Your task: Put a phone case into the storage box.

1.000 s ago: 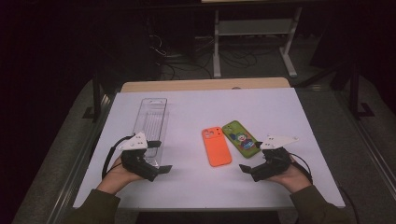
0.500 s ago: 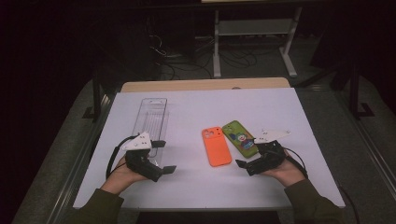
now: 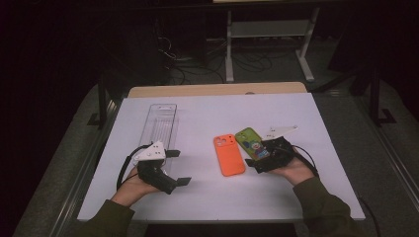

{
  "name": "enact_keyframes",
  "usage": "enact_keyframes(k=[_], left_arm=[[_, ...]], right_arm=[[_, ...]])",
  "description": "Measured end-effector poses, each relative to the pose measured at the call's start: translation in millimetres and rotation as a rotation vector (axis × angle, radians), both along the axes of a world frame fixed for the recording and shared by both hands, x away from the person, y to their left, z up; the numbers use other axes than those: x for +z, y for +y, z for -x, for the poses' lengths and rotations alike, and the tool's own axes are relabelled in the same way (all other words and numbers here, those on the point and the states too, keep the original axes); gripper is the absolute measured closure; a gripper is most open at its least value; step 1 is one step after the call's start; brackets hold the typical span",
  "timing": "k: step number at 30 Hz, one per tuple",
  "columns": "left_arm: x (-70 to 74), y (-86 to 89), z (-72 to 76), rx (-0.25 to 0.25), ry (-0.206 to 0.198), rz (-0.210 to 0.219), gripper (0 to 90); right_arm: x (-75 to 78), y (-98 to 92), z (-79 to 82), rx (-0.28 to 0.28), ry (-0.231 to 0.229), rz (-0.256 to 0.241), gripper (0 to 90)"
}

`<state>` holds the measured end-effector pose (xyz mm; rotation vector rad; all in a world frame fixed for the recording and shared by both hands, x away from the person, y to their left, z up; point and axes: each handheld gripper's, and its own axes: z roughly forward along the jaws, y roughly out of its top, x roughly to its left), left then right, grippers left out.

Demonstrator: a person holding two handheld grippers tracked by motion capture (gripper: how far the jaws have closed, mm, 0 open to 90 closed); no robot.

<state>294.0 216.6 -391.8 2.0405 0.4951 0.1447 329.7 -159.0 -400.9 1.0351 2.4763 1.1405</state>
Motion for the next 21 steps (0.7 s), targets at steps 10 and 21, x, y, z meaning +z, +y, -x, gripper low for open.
enact_keyframes(k=[10, 21], left_arm=[[-0.6, -3.2, 1.5, -0.009, -0.007, 0.0, 0.0], [-4.3, -11.9, 1.0, -0.018, 0.006, -0.004, 0.0]], right_arm=[[5.0, 12.5, -24.2, -0.028, 0.073, 0.043, 34.1], [0.6, 31.2, -45.3, -0.019, 0.128, 0.082, 65.3]])
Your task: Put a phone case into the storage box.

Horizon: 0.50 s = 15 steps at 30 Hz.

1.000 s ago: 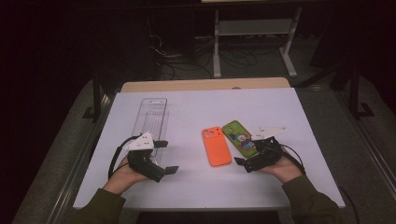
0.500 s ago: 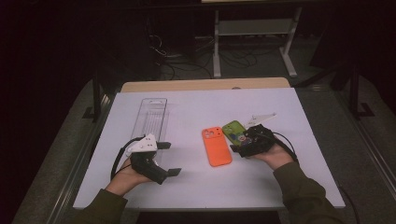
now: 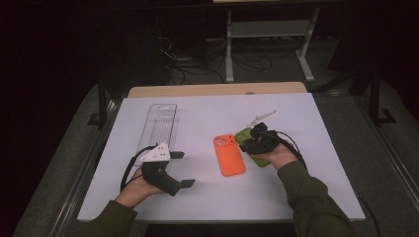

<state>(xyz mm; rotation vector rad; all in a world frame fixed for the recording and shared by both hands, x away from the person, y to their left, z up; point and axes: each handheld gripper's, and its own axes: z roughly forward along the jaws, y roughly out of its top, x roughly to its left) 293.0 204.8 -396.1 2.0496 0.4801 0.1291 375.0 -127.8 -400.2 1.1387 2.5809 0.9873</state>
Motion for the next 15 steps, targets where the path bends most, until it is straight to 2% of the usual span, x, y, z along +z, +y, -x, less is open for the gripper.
enact_keyframes(k=[1, 2, 3, 6, 8, 15], left_arm=[[-0.5, -1.2, -0.7, -0.008, -0.007, -0.008, 0.0], [-0.5, -1.2, -0.7, -0.008, -0.007, -0.008, 0.0], [-1.6, -3.7, -0.2, -0.007, -0.001, -0.006, 0.0], [-2.9, -5.3, -0.5, -0.01, -0.001, -0.004, 0.0], [-4.2, -6.9, -0.7, -0.01, 0.001, -0.001, 0.0], [-4.8, -9.3, 0.5, -0.023, 0.002, -0.01, 0.0]], right_arm=[[-1.1, 4.7, -2.8, 0.004, 0.011, 0.01, 71.3], [-1.1, 4.7, -2.8, 0.004, 0.011, 0.01, 71.3], [-3.7, 9.0, -6.9, 0.009, 0.022, 0.012, 77.1], [-6.0, 12.0, -10.0, 0.008, 0.032, 0.023, 80.8], [-8.8, 15.8, -15.0, 0.0, 0.045, 0.032, 86.6], [-15.8, 21.8, -27.0, -0.017, 0.064, 0.049, 88.6]])
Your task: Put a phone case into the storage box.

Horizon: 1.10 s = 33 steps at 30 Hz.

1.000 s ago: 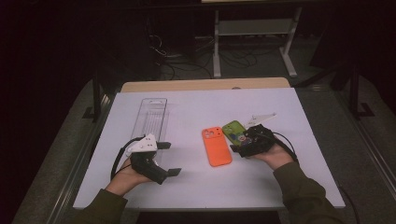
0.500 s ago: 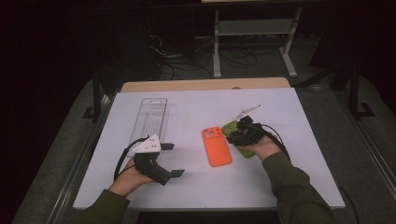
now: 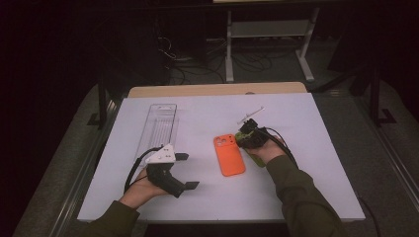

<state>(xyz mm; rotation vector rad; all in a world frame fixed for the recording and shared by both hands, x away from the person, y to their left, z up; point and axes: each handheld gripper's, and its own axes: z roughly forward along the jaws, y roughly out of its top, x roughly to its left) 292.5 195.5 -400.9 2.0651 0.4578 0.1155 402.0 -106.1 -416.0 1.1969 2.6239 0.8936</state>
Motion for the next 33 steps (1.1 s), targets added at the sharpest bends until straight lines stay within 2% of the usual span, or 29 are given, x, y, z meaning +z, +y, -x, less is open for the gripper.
enact_keyframes(k=[7, 17, 21, 24, 33], left_arm=[[0.4, -0.1, 0.3, -0.007, -0.001, -0.006, 0.0], [-0.2, -1.3, 1.2, -0.01, 0.002, -0.006, 0.0], [-0.6, -1.8, 1.0, -0.014, -0.001, -0.004, 0.0], [0.0, -2.0, 0.7, -0.018, -0.006, -0.015, 0.0], [0.0, -2.0, 1.2, -0.02, -0.004, -0.012, 0.0]], right_arm=[[-7.3, 2.5, -6.7, -0.026, 0.0, 0.012, 88.7], [-12.4, 7.1, -9.8, -0.019, -0.016, 0.033, 88.8], [-12.8, 9.5, -10.1, -0.02, -0.015, 0.023, 88.8], [-12.6, 15.3, -11.3, -0.006, -0.024, 0.029, 88.8], [-11.6, 38.4, -15.7, 0.044, -0.029, 0.038, 88.8]])
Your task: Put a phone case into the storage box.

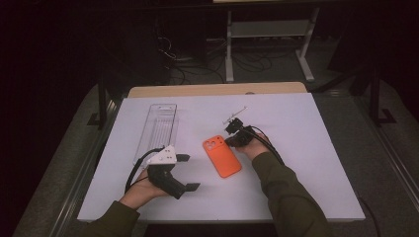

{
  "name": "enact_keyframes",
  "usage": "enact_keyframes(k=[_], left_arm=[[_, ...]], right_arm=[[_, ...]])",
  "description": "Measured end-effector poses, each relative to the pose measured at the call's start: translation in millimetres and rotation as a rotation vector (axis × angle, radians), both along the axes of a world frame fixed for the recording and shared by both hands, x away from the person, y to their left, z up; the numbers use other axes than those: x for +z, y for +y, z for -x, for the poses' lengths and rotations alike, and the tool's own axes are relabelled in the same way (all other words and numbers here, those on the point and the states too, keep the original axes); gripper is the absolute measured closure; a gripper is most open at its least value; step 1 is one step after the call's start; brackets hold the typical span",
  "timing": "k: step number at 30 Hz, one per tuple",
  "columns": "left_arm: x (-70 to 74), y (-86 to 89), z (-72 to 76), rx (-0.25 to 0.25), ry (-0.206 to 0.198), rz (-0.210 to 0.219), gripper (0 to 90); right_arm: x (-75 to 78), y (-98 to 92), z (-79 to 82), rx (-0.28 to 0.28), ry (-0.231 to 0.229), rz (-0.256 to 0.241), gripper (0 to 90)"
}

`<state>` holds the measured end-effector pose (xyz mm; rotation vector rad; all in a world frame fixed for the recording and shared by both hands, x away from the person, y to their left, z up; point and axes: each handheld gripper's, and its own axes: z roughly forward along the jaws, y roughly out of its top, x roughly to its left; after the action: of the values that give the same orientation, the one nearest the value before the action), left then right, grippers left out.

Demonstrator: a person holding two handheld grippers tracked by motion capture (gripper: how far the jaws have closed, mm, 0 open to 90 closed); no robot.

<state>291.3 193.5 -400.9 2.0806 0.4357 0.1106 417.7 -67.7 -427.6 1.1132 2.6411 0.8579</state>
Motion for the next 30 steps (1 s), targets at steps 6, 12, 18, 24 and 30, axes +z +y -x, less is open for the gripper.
enact_keyframes(k=[6, 12, 18, 24, 30], left_arm=[[0.0, -0.1, 0.2, 0.001, 0.002, 0.0, 0.0], [-0.6, -0.7, 0.4, 0.001, 0.005, -0.003, 0.0], [-1.1, -1.1, 1.0, 0.002, 0.005, -0.003, 0.0], [-0.9, -1.6, 1.9, 0.007, 0.011, 0.002, 0.0], [-0.9, -1.3, 1.9, 0.007, 0.011, 0.002, 0.0]], right_arm=[[1.0, 13.6, 0.2, 0.029, 0.003, 0.001, 88.8], [2.8, 18.7, 0.7, 0.038, -0.011, 0.018, 88.4], [20.4, 8.9, 7.6, 0.022, 0.011, 0.007, 73.7], [30.7, 4.7, 15.8, 0.013, 0.047, -0.003, 60.7], [35.6, 7.4, 25.3, 0.011, 0.058, 0.015, 50.7]])
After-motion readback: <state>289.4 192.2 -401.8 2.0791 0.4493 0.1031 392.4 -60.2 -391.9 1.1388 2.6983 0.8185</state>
